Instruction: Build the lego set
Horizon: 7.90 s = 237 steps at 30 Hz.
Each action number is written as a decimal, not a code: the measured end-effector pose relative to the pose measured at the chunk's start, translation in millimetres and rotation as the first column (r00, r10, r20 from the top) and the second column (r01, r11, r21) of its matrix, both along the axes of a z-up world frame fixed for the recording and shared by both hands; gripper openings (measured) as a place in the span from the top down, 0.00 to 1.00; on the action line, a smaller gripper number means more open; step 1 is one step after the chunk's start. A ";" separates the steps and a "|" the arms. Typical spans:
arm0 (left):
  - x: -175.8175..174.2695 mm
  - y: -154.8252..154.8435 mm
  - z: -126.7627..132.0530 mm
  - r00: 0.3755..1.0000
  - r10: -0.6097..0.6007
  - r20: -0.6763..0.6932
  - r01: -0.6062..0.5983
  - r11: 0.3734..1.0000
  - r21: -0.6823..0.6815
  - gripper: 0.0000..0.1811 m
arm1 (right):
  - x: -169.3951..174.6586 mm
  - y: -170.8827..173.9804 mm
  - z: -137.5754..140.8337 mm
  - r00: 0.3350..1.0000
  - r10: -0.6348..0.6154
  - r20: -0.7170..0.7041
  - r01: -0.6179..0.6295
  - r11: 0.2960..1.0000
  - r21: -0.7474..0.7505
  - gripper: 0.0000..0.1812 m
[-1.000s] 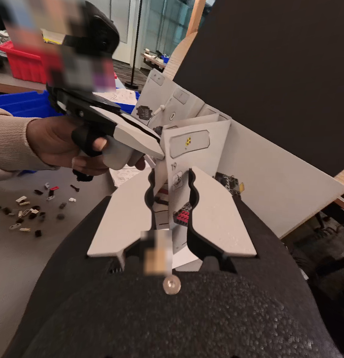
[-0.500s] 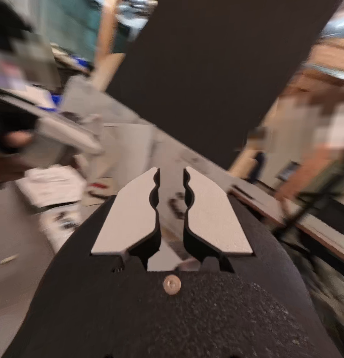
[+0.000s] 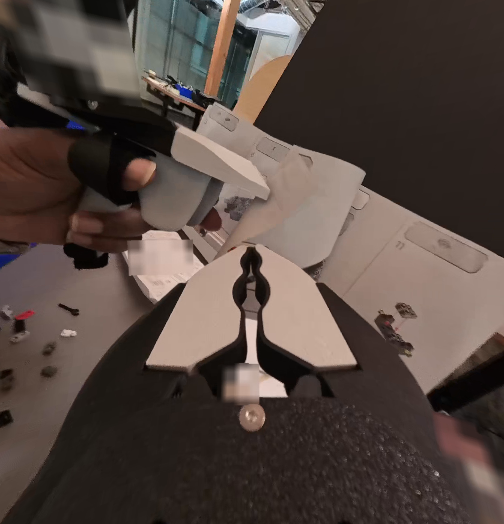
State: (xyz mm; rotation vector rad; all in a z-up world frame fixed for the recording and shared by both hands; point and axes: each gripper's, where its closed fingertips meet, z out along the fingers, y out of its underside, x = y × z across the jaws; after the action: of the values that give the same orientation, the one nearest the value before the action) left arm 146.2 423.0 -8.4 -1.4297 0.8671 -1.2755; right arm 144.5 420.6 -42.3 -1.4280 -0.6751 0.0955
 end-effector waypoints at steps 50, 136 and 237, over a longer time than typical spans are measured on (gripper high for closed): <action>-33.7 -20.4 -14.2 0.980 0.146 -0.132 -0.139 0.988 0.061 0.99 | -39.8 -17.3 -18.9 0.959 -0.106 0.261 0.074 0.989 0.130 0.57; -126.0 98.4 -101.1 0.778 0.532 0.336 -0.291 0.778 -0.557 0.97 | -64.9 114.5 -27.3 0.867 -0.166 0.470 0.227 0.971 -0.075 0.96; -174.0 169.0 -7.2 0.560 0.827 -0.044 -0.771 0.540 0.338 1.00 | 110.5 -149.2 -109.1 0.829 -0.499 -0.253 0.449 0.863 -0.232 1.00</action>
State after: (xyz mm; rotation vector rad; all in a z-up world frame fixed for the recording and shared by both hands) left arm -27.9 592.1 -15.6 -1.4601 0.3657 -0.2702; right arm 255.0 271.3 -151.4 -1.6592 -0.0397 -0.0234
